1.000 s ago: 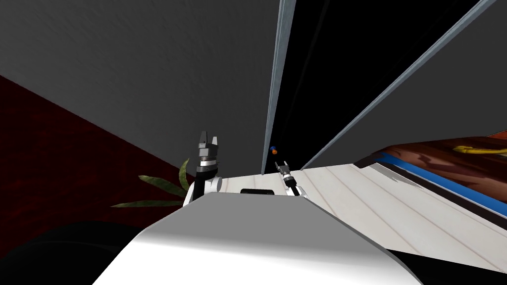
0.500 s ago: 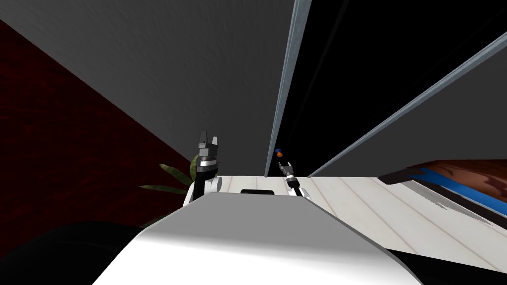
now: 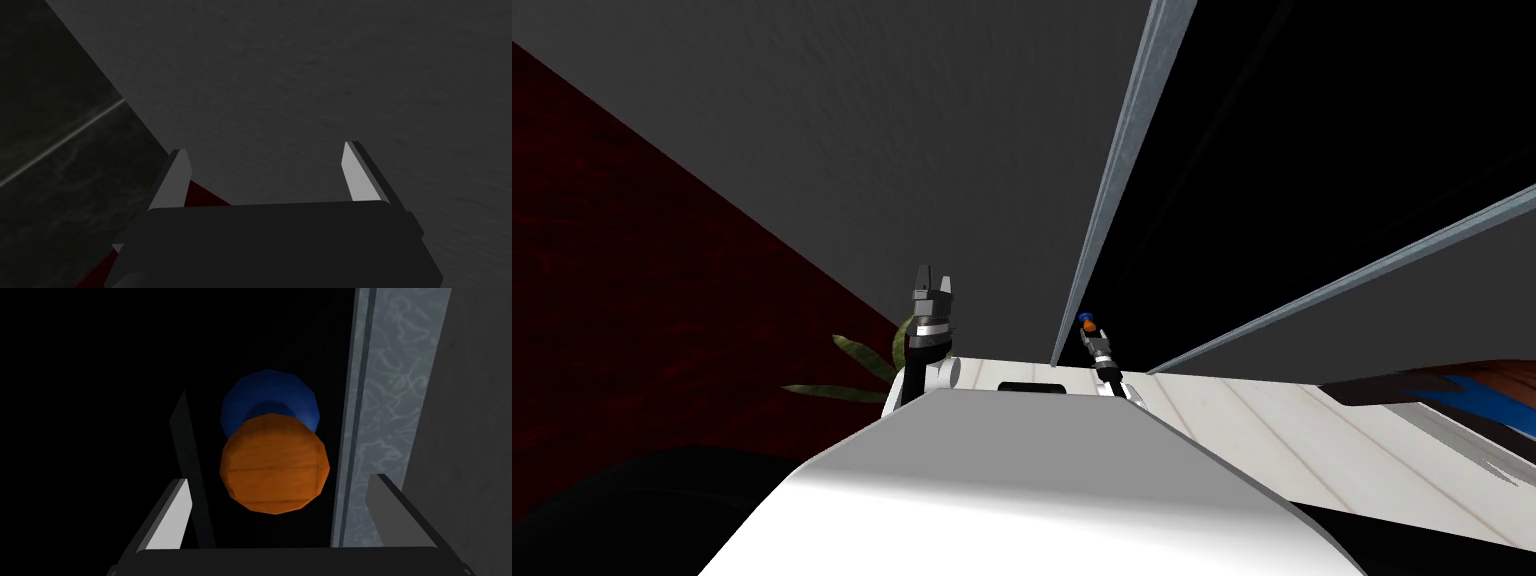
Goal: Pull the door open
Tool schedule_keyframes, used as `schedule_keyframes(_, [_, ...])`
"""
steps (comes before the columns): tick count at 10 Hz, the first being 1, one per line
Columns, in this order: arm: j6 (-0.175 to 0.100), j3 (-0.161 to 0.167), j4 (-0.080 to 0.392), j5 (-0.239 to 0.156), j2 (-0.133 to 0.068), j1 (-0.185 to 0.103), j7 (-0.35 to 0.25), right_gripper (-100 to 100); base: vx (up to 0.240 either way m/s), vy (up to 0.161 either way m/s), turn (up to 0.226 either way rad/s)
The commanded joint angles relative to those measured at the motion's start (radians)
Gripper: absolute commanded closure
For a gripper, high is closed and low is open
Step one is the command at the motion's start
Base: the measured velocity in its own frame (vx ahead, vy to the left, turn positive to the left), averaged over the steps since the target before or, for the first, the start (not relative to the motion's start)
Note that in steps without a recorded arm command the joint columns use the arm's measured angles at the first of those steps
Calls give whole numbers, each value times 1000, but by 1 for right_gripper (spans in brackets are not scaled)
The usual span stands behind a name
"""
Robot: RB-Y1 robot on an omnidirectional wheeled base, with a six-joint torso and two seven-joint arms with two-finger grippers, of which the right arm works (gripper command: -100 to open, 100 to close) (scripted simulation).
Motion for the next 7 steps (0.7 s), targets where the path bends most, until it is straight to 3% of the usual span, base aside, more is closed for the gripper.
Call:
schedule_keyframes(1, [11, -10, -19, -6, 2, 10, 0, -100, 188, 6, 52])
schedule_keyframes(3, [6, -13, -13, -7, 0, 8, 2, -100, 130, 9, 22])
schedule_keyframes(4, [6, -13, -13, -7, 0, 8, 2, 100, -9, -2, -6])
schedule_keyframes(7, [6, -13, -13, -7, 0, 8, 2, 100, -22, -3, 5])
